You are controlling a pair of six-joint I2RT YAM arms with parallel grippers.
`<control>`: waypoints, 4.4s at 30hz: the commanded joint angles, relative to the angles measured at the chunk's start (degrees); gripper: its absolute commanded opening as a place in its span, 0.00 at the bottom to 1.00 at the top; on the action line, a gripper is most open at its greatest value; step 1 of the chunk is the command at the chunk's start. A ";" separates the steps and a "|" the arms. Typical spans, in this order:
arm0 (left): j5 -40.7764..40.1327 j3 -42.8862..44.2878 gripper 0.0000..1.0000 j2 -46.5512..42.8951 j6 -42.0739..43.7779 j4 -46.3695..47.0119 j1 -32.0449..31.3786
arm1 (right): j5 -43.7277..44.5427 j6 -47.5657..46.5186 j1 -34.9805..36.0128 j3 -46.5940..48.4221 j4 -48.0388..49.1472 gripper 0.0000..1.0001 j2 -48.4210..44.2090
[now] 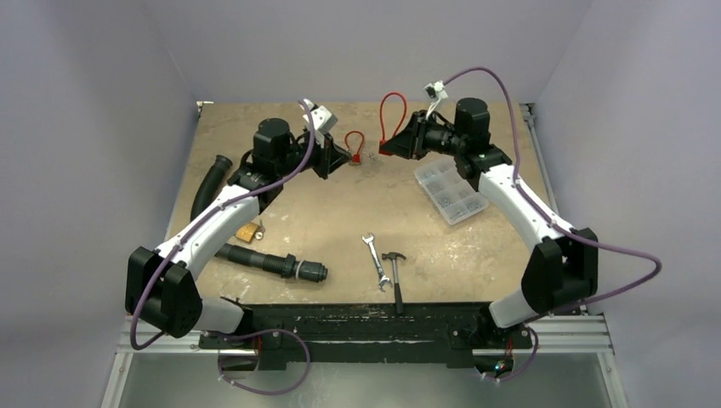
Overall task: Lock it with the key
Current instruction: Place the lock at the center of the board, then place the key at the center of the board, then pick up the lock from the center of the board.
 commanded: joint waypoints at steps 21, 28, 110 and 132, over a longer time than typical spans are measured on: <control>-2.01 -1.25 0.00 -3.92 -7.10 -0.55 11.01 | 5.03 16.43 10.58 1.97 12.92 0.08 33.51; -2.23 -1.37 0.00 -3.51 -7.70 -0.36 11.15 | 4.64 20.38 10.76 2.98 13.78 0.13 36.87; 6.25 15.55 0.76 22.59 21.96 -25.17 -0.68 | 6.13 -1.51 -10.21 -0.10 -9.95 0.99 9.43; -8.37 16.59 0.92 21.67 105.99 -69.67 40.32 | 4.69 -2.67 -10.24 -2.12 -10.32 0.99 6.42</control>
